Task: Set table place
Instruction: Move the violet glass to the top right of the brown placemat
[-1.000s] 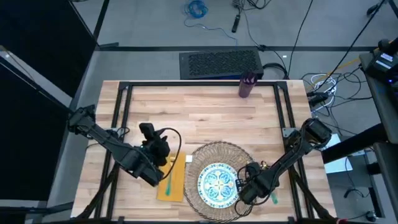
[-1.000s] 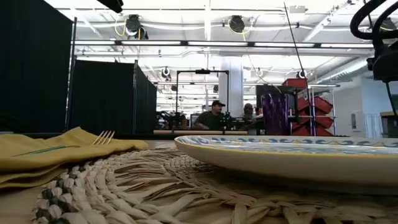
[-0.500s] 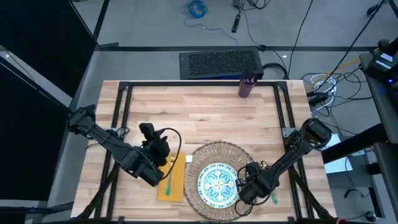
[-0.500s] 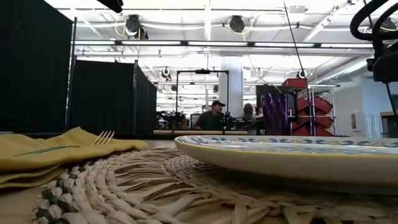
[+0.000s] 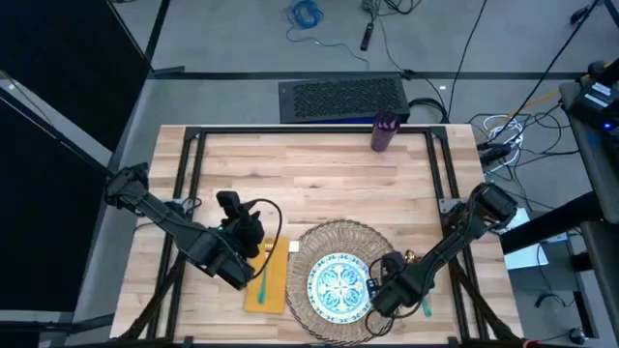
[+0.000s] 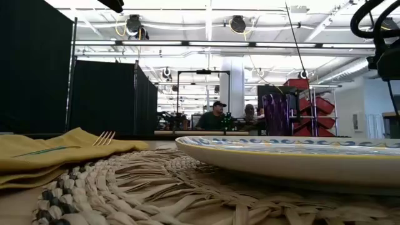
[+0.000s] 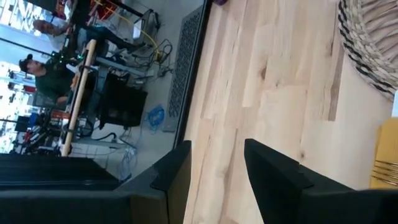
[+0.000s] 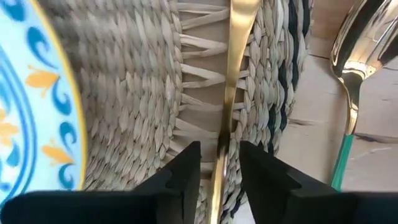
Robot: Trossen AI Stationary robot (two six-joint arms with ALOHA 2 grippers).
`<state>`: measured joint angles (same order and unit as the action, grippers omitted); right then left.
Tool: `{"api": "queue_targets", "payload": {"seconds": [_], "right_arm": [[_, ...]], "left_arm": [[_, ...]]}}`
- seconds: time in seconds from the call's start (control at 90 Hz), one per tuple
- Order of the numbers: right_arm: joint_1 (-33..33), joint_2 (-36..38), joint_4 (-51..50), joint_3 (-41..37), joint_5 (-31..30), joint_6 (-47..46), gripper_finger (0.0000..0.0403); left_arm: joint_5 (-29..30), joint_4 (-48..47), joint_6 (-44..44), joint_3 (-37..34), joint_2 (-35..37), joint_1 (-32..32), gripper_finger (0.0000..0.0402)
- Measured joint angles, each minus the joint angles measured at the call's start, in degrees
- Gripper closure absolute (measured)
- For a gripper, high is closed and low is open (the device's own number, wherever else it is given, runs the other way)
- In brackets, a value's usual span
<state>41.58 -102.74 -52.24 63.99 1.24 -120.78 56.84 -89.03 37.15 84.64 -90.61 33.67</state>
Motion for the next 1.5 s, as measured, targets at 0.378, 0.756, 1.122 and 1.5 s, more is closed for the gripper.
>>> {"api": "queue_targets", "payload": {"seconds": [0.378, 0.756, 1.122, 1.5], "right_arm": [[-1.7, 6.6, -2.2, 2.6, -8.5, 9.1, 0.0262], [-6.8, 20.3, -4.9, 4.0, -24.0, 37.5, 0.0261], [-16.9, 33.2, -5.5, 4.0, -31.6, 73.1, 0.0261], [-42.9, 48.9, -8.1, 4.0, -39.5, 97.3, 0.0261]], "left_arm": [[1.8, 0.0, -0.4, 0.0, 0.0, 0.0, 0.0265], [5.9, 0.1, -8.0, 0.1, 0.5, 0.6, 0.0265], [4.3, 15.0, -9.1, 0.1, 2.2, -3.6, 0.0265], [14.2, 23.3, -15.5, -4.0, 23.2, -6.2, 0.0265]]}}
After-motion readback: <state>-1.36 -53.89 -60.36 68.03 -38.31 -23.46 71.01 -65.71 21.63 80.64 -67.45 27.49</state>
